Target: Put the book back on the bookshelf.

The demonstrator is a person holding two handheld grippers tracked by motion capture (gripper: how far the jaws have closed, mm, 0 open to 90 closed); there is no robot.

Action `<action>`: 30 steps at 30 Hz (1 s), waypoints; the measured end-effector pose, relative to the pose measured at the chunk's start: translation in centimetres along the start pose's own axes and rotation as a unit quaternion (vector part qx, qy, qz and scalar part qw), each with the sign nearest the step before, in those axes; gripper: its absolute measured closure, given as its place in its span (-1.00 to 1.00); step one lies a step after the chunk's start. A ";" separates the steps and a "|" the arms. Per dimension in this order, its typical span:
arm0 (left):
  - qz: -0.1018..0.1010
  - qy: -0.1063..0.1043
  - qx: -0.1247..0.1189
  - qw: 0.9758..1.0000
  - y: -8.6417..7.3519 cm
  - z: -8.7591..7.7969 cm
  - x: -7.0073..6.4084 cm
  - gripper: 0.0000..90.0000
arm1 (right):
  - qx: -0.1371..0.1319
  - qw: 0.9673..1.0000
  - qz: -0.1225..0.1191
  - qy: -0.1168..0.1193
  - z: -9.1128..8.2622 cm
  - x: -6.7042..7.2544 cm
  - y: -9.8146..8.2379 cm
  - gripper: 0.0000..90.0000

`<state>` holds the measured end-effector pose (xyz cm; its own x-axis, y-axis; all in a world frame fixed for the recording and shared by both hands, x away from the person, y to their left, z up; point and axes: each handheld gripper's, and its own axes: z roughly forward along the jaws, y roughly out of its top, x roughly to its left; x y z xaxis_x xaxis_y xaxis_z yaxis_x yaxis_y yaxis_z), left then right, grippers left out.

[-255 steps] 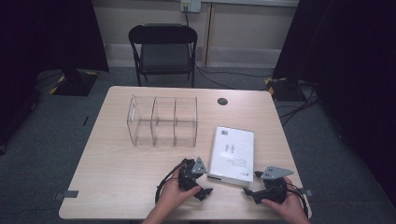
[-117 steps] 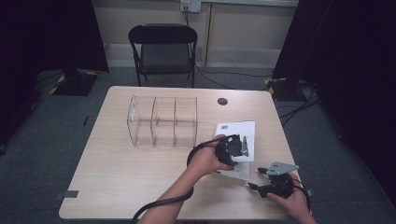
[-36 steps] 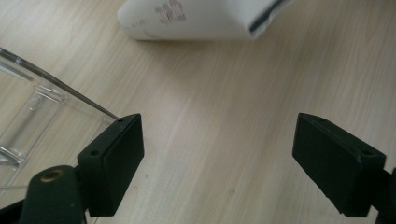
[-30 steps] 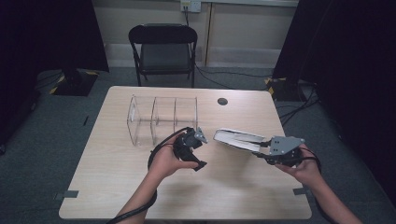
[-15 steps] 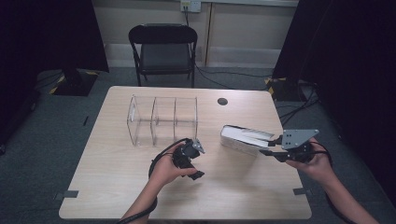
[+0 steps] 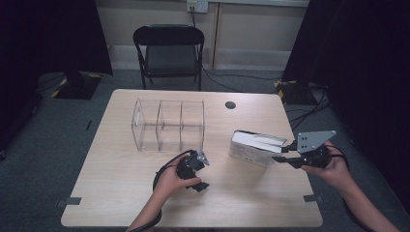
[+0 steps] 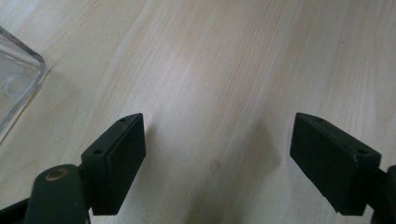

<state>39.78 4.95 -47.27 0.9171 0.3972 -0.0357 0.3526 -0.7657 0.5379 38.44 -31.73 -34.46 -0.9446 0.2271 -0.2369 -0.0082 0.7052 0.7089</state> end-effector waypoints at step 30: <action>0.006 0.014 -0.037 0.999 -1.0 1.3 -0.7 -1.00 | 0.006 0.999 0.010 0.052 -1.6 0.3 -0.3 0.59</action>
<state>39.07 4.81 -48.92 0.9151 0.4032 -0.0062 0.3264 -0.7316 0.5985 37.61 -32.94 -33.65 -0.9737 0.1699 -0.1521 0.0136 0.7090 0.7051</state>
